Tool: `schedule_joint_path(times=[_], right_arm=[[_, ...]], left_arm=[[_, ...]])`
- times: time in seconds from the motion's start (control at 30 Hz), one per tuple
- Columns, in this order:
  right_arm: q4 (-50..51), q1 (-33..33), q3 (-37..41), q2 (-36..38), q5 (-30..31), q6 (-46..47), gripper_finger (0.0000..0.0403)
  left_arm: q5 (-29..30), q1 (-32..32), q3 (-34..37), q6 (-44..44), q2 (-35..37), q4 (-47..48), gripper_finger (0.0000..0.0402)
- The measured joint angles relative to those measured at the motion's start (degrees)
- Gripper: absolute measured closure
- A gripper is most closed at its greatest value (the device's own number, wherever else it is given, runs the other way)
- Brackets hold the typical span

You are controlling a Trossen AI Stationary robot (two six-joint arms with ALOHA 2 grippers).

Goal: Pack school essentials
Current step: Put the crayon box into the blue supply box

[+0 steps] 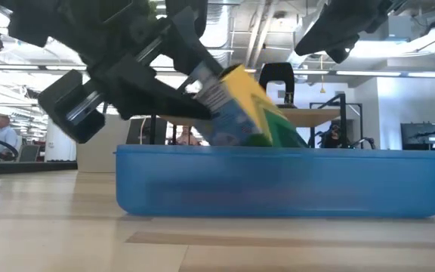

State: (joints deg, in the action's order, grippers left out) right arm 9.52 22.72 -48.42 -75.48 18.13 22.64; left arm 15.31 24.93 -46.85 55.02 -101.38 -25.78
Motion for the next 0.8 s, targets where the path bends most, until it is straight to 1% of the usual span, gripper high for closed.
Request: schedule_joint_path(times=[0.27, 0.4, 0.57, 0.7, 0.8], right_arm=[[-0.3, 0.0, 0.0, 0.0, -0.1, 0.0, 0.0367], [-0.3, 0.0, 0.0, 0.0, -0.1, 0.0, 0.0366], [-0.8, 0.0, 0.0, 0.0, -0.2, -0.1, 0.0366], [-1.0, 0.0, 0.0, 0.0, -0.2, -0.1, 0.0366], [-1.0, 0.0, 0.0, 0.0, -0.2, -0.1, 0.0366]], left_arm=[[8.7, 4.0, 0.0, 0.0, 0.2, 3.0, 0.0213], [9.4, 5.3, 0.0, -2.4, 0.6, 6.7, 0.0209], [10.7, 6.2, 0.0, -5.1, 0.6, 9.3, 0.0209], [11.6, 6.3, 0.0, -6.7, 0.8, 11.4, 0.0209], [12.6, 6.3, -0.3, -7.9, 1.9, 14.7, 0.0209]])
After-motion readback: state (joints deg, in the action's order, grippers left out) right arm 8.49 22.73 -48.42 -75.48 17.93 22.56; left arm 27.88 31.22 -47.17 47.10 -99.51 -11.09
